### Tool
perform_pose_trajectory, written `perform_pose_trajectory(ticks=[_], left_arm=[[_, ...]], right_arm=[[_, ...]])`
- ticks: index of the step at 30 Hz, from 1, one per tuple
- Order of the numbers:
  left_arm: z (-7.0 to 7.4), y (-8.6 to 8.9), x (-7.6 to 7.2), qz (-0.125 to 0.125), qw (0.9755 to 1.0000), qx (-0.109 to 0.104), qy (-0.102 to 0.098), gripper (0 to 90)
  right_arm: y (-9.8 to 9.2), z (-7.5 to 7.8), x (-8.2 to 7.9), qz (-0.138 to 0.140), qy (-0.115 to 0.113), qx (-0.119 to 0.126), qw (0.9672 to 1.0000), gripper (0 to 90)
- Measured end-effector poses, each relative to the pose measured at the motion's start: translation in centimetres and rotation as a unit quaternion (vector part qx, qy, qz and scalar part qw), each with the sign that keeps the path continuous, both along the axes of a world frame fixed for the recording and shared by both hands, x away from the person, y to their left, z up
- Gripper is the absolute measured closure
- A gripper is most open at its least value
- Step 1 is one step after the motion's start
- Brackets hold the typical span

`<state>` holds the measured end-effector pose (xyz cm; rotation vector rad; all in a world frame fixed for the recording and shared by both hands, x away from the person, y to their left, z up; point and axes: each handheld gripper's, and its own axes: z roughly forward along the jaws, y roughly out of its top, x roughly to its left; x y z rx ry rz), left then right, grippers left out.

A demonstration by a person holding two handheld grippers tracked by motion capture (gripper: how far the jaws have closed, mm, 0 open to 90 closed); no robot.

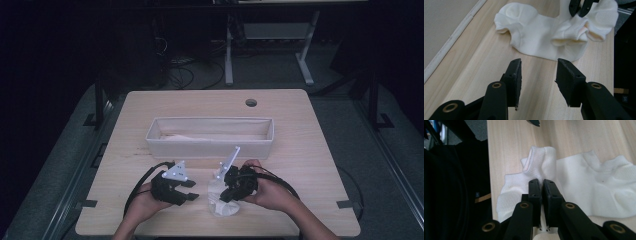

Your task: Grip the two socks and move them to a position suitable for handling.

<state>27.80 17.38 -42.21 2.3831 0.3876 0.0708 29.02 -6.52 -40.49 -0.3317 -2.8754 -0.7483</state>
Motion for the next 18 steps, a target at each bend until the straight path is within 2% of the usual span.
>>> perform_pose_trajectory(ticks=[7, 10, 13, 18], left_arm=[[-0.1, 0.1, 0.0, -0.001, 1.0, 0.002, 0.001, 55.2], [-0.1, 0.1, 0.0, -0.002, 1.0, 0.003, 0.0, 55.2], [-0.1, 0.0, 0.0, -0.001, 1.0, 0.001, 0.001, 55.2], [-0.1, -0.1, 0.0, -0.002, 1.0, 0.003, 0.002, 55.2]], right_arm=[[0.5, -1.2, 0.1, 0.002, -0.005, -0.007, 1.0, 84.1], [0.7, -2.1, -0.2, 0.003, 0.0, -0.016, 0.9999, 83.5], [0.7, -2.8, -0.2, 0.003, 0.006, -0.012, 0.9999, 82.6], [0.6, -2.7, -0.3, 0.002, 0.004, -0.007, 1.0, 80.9]])
